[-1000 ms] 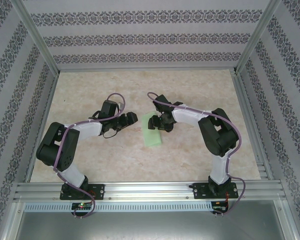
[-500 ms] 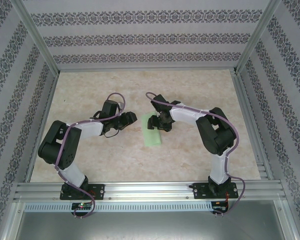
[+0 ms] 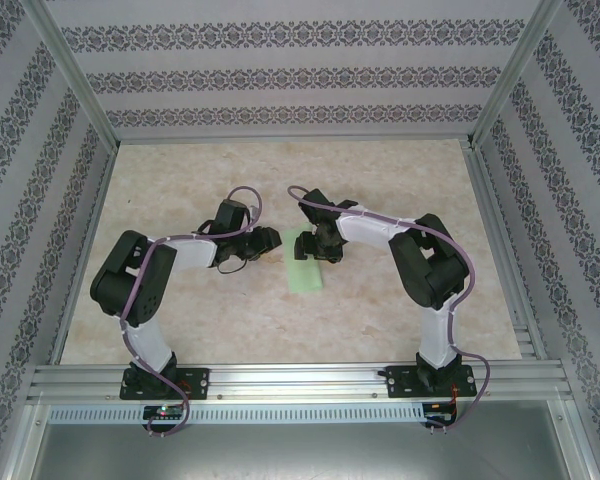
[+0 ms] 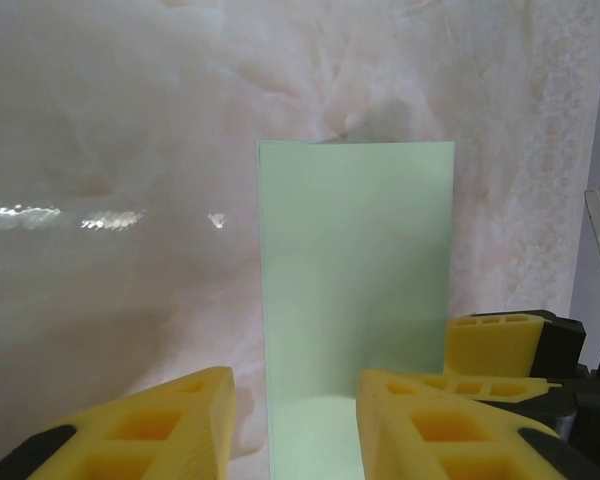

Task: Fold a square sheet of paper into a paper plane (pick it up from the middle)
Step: Fold the square sheet of paper in half at the center of the table, then hold the square sheet of paper at the center of the table.

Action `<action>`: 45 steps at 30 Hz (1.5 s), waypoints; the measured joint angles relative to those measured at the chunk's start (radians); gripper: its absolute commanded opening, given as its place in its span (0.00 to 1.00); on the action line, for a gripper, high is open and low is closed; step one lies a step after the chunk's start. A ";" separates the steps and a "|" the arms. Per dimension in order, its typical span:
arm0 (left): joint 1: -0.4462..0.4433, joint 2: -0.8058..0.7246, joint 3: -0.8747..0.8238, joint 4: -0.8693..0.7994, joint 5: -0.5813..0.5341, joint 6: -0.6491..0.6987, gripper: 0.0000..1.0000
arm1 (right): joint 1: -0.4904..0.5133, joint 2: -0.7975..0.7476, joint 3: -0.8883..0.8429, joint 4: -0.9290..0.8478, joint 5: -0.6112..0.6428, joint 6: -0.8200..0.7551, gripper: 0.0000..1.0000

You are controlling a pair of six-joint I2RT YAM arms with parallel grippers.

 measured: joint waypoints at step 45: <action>-0.029 0.060 0.050 0.003 0.041 0.000 0.16 | 0.000 0.030 0.036 -0.044 0.000 0.027 0.67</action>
